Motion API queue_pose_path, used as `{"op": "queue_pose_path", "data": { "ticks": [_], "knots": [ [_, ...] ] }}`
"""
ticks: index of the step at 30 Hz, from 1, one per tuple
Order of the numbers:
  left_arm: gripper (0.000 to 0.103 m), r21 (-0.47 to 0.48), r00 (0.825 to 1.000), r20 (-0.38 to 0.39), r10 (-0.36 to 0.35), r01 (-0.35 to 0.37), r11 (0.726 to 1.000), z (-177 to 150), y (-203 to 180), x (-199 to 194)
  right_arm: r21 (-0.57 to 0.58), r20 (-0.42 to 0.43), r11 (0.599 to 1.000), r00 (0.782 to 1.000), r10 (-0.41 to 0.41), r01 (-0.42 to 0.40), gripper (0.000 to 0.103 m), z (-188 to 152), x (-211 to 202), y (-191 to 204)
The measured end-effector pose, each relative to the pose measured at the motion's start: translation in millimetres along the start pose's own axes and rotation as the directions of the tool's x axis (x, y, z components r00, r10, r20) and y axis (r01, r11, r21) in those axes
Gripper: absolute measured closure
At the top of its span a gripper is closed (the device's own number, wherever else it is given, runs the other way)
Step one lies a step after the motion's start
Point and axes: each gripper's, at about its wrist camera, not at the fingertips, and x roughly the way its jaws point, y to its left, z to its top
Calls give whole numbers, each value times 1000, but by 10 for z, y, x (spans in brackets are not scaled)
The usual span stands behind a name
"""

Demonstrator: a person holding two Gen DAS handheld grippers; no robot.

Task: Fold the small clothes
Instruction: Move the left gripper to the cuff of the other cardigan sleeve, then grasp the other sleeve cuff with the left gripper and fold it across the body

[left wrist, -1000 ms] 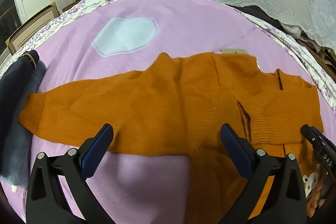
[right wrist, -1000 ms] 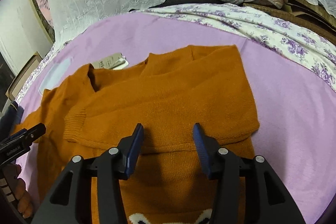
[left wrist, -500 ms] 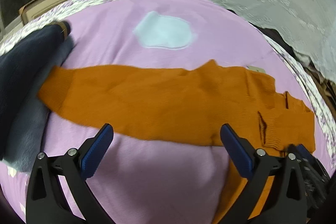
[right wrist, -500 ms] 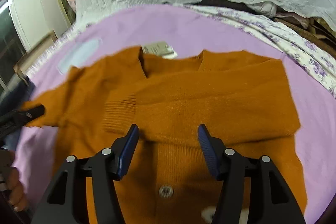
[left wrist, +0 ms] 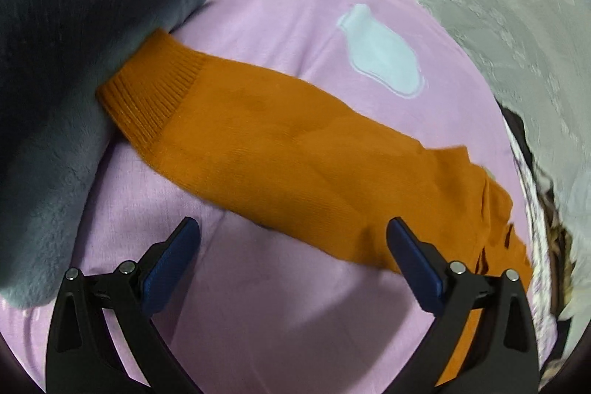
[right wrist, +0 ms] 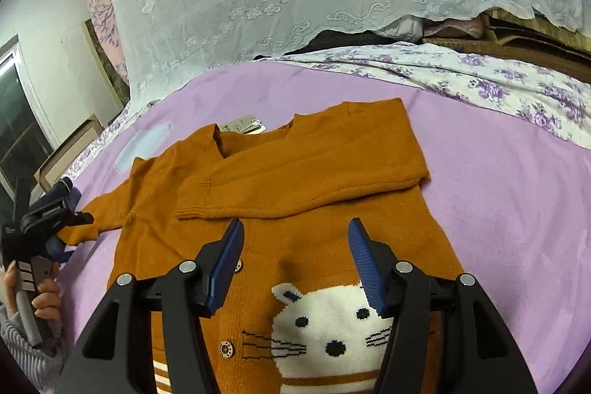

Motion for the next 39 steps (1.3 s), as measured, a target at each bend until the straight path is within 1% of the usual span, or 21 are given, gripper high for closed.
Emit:
{"op": "queue_pose_path", "data": {
  "ticks": [3, 6, 11, 13, 14, 17, 19, 21, 22, 24, 27, 30, 33, 39],
  "knots": [
    [4, -9, 1000, 19, -19, 19, 1000, 53, 17, 21, -12, -5, 1000, 1000, 3, -3, 44, -32, 6, 31],
    [4, -28, 999, 22, -49, 49, 998, 136, 49, 81, -6, -2, 1000, 1000, 7, -7, 44, -32, -2, 30],
    [4, -111, 992, 47, -117, 121, 986, 251, 184, 117, 5, -6, 1000, 1000, 12, -12, 44, -42, 1, 9],
    [6, -112, 993, 60, -106, 112, 987, 253, 183, 105, 6, -7, 1000, 1000, 13, -13, 44, -50, 3, 5],
    [9, -111, 993, 63, -97, 104, 988, 257, 175, 106, 7, -8, 1000, 1000, 13, -13, 44, -55, 3, 4],
    [25, -107, 995, 87, -49, 58, 993, 263, 165, 75, 12, -14, 1000, 1000, 17, -16, 44, -61, 20, -12],
    [31, -104, 995, 92, -31, 41, 994, 267, 166, 68, 24, -24, 1000, 1000, 21, -20, 44, -68, 42, -40],
    [45, -99, 995, 97, -9, 19, 995, 276, 173, 64, 36, -32, 999, 999, 25, -24, 44, -73, 58, -60],
    [49, -98, 995, 99, -3, 13, 995, 281, 182, 61, 42, -36, 999, 999, 28, -26, 44, -74, 67, -74],
    [70, -94, 995, 101, 0, 9, 996, 290, 212, 48, 56, -41, 998, 999, 32, -30, 44, -77, 76, -98],
    [83, -88, 995, 102, 6, 2, 996, 288, 230, 36, 66, -36, 997, 999, 34, -31, 44, -69, 65, -124],
    [92, -88, 992, 125, 18, -7, 996, 279, 260, -27, 62, -23, 998, 999, 35, -33, 44, -63, 31, -118],
    [95, -85, 989, 149, 22, -10, 996, 273, 273, -101, 62, -20, 997, 999, 36, -34, 44, -64, 19, -119],
    [95, -68, 982, 188, 33, -21, 997, 256, 234, -225, 91, -34, 995, 998, 51, -47, 44, -75, 54, -179]
  ]
}}
